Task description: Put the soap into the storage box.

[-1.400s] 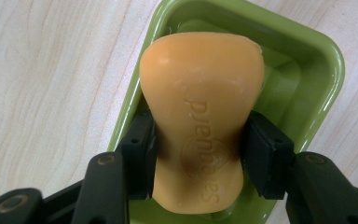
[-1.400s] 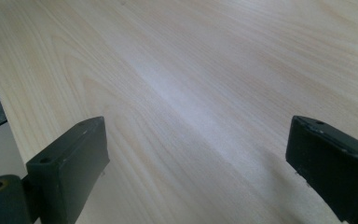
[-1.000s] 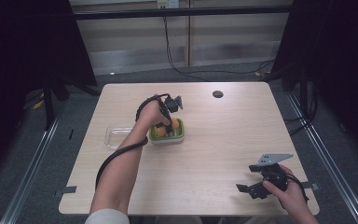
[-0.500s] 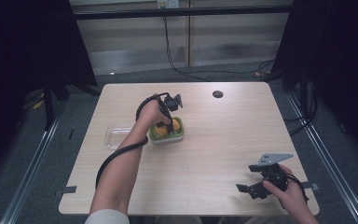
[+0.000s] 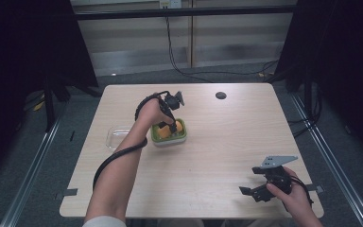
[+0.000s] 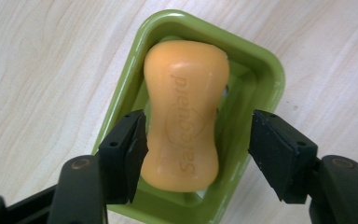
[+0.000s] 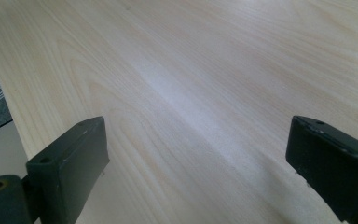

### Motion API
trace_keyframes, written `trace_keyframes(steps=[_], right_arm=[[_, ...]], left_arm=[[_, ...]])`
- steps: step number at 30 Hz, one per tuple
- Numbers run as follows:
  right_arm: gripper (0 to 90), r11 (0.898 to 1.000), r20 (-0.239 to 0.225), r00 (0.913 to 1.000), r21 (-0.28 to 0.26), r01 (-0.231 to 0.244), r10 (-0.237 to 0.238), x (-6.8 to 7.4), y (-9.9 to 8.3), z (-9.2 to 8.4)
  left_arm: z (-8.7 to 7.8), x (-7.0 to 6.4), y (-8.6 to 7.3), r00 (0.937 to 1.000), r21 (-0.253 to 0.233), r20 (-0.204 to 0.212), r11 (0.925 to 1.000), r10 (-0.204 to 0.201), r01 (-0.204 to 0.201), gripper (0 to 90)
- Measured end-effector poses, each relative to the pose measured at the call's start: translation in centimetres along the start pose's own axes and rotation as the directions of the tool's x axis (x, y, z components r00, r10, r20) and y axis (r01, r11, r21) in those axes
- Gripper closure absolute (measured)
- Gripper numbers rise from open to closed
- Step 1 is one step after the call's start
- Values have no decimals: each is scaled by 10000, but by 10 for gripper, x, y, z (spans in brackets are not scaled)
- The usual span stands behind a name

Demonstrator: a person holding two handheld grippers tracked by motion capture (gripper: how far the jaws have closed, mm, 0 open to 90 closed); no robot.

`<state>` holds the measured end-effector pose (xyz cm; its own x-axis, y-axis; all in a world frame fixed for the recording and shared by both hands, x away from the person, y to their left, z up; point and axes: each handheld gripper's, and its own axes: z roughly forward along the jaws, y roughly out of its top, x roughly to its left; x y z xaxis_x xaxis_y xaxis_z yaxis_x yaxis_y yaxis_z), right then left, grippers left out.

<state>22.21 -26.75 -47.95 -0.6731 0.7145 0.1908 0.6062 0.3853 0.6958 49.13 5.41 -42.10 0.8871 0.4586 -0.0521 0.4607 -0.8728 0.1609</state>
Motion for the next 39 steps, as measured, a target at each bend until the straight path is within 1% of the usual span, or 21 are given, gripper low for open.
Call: trace_keyframes(steps=[1,2,3,6,7,9,10,11,12,14,16,17,20,21,23,27,29,33,34,37,39], right_arm=[[53,10000,-8,10000,16,-6,6,0,0,0],[52,10000,-9,10000,-11,-6,6,0,0,0],[52,10000,12,10000,-32,7,-7,0,0,0],[52,10000,46,10000,6,-12,12,1,0,-1],[52,10000,11,10000,-17,-6,6,1,0,-1],[52,10000,8,10000,-35,-22,22,1,0,-1],[52,10000,-8,10000,-66,0,0,1,0,-2],[52,10000,0,10000,-64,-11,11,1,1,-2],[52,10000,-2,10000,-32,-53,53,2,1,-2],[52,10000,-27,10000,-40,-39,39,2,1,-1],[52,10000,-13,10000,-35,-20,19,3,1,-1],[52,10000,-30,10000,-28,20,-20,3,1,-1],[52,10000,-33,10000,-33,74,-74,3,1,-1],[52,10000,-21,10000,-16,43,-43,3,1,-1],[52,10000,-28,10000,-13,69,-69,3,1,-1],[52,10000,-6,10000,-2,94,-94,3,2,0],[52,9999,-51,9999,17,117,-117,4,2,0],[52,10000,-29,10000,59,71,-71,5,2,1],[52,10000,-29,10000,49,70,-70,5,2,1],[52,10000,-32,10000,55,72,-72,5,2,1],[52,9999,-33,10000,54,86,-86,6,2,1]], left_arm=[[-1,-1,0,10000,-72,35,10000,-68,68,348],[-2,-2,0,10000,-89,30,9999,59,-59,329],[-3,-3,-1,10000,-83,91,10000,2,-1,323],[-6,-7,-3,9998,-89,135,9999,148,-146,296],[-6,-10,-4,9998,-252,168,9997,-55,59,290],[-8,-10,-5,9998,-272,181,9996,52,-47,267],[-9,-13,-7,9996,-379,244,9992,-116,125,267],[-9,-14,-8,9995,-363,301,9993,-1,12,261],[-10,-15,-9,9996,-400,291,9992,-7,18,254],[-9,-19,-12,9993,-526,329,9984,-185,202,236],[-10,-21,-14,9993,-466,379,9989,6,12,216],[-9,-23,-15,9992,-622,387,9980,-123,147,206],[-10,-26,-18,9990,-548,455,9985,12,13,192],[-9,-29,-19,9988,-766,455,9969,-171,206,185],[-9,-31,-22,9987,-795,500,9968,-79,119,175],[-7,-38,-26,9983,-1053,559,9942,-173,231,150],[-6,-41,-28,9976,-1024,687,9946,-111,181,145],[-4,-46,-29,9974,-1159,716,9931,-73,156,135],[-3,-48,-29,9964,-1224,845,9924,-6,110,131],[-2,-51,-30,9973,-1245,724,9922,90,1,122],[0,-54,-31,9973,-1387,730,9903,-23,124,121]])
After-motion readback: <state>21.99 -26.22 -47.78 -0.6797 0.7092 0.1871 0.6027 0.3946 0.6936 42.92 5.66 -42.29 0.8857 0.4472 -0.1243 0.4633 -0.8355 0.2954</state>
